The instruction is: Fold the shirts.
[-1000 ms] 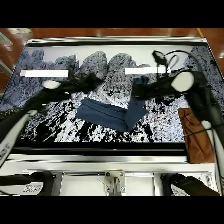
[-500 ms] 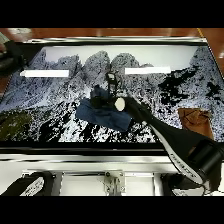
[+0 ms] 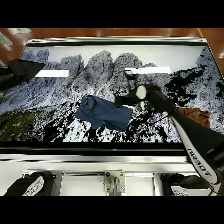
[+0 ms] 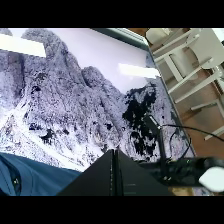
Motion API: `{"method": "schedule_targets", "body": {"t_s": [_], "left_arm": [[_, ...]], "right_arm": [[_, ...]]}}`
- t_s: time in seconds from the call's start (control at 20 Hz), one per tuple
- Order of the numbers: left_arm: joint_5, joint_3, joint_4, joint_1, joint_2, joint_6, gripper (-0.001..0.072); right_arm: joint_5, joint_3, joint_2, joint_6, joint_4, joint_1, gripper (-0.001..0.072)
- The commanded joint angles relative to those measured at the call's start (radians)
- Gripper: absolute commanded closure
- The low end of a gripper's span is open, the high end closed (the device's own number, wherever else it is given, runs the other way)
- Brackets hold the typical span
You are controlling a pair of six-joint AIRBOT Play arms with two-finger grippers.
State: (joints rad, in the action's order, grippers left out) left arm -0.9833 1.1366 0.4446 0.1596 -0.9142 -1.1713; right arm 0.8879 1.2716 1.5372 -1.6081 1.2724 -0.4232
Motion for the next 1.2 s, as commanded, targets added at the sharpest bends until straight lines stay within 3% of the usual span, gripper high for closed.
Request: {"method": "schedule_targets", "body": {"t_s": [0.0,0.15,0.3,0.6,0.65,0.75,0.8,0.95,1.15], "left_arm": [[-0.001,-0.035,0.013,0.0,0.002,0.0,0.0672],[-0.001,-0.063,0.013,0.0,0.002,0.0,0.0672],[0.0,-0.089,0.013,0.0,0.002,0.0,0.0672],[-0.001,-0.108,0.012,0.0,0.002,0.0,0.0671],[0.0,-0.108,0.012,-0.005,0.002,0.0,0.0671],[0.003,-0.108,0.012,-0.019,0.001,0.0,0.0672],[0.012,-0.108,0.012,-0.032,0.001,0.001,0.0672],[0.03,-0.108,0.012,-0.068,0.0,0.011,0.0672],[0.03,-0.108,0.011,-0.084,0.0,0.01,0.0671]], "right_arm": [[0.385,-0.054,-0.027,0.003,0.076,0.235,0.0017],[0.24,-0.213,-0.027,0.044,-0.231,0.308,0.0017],[0.038,-0.313,-0.013,0.108,-0.409,0.251,0.0017],[-0.03,-0.315,0.114,0.327,-0.805,0.198,0.0021],[-0.031,-0.315,0.123,0.34,-0.857,0.198,0.0134],[-0.03,-0.315,0.13,0.351,-0.911,0.195,0.0609],[-0.024,-0.309,0.13,0.364,-0.921,0.196,0.0643],[0.065,-0.248,0.105,0.453,-0.923,0.254,0.0644],[0.195,-0.154,-0.034,0.404,-0.806,0.487,0.0644]]}}
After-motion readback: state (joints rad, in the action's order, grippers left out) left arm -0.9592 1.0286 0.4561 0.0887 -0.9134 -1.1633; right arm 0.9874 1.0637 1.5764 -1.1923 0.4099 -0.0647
